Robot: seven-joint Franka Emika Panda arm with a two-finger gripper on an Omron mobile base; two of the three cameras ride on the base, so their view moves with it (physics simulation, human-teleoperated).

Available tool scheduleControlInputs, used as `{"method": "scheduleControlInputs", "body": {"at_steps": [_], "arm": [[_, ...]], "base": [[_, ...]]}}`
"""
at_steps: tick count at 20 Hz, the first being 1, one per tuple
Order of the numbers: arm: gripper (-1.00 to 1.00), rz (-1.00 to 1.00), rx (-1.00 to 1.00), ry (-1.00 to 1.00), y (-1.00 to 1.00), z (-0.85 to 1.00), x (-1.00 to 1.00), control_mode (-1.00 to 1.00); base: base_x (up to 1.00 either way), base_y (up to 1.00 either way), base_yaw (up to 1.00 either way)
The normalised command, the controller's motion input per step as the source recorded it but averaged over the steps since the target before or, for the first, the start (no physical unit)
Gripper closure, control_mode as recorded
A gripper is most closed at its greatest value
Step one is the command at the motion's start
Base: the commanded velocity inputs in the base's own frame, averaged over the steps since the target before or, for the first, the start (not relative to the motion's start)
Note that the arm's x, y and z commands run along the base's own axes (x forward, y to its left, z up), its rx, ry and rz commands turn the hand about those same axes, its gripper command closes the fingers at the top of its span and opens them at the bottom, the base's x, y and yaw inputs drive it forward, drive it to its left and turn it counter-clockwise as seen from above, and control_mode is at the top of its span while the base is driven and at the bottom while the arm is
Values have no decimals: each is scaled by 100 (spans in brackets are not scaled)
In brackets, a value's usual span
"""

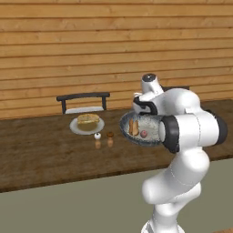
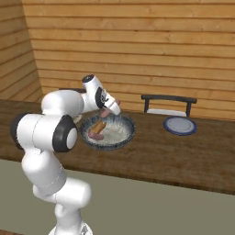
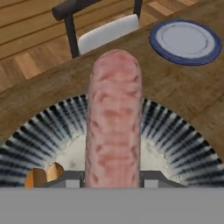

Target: Place one bun and one sausage from the bowl on each plate.

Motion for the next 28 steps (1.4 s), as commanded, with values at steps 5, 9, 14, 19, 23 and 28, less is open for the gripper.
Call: {"method": "scheduleControlInputs", "body": {"at_steps": [5,9,14,19,23,28], "arm": [[100,38,0,10,46,46,0,-100],[100,44,0,12,50,19,0,-100],[100,55,0,5,43,0,-6,-100],[100,63,0,0,19,-1,-21,-100],[100,65,0,0,2,-9,-21,-100],[100,45,1,2,32,0,10,-100]], "base": [[0,0,0],[0,0,0],[0,0,0],[0,0,0],[0,0,0],[0,0,0]]}}
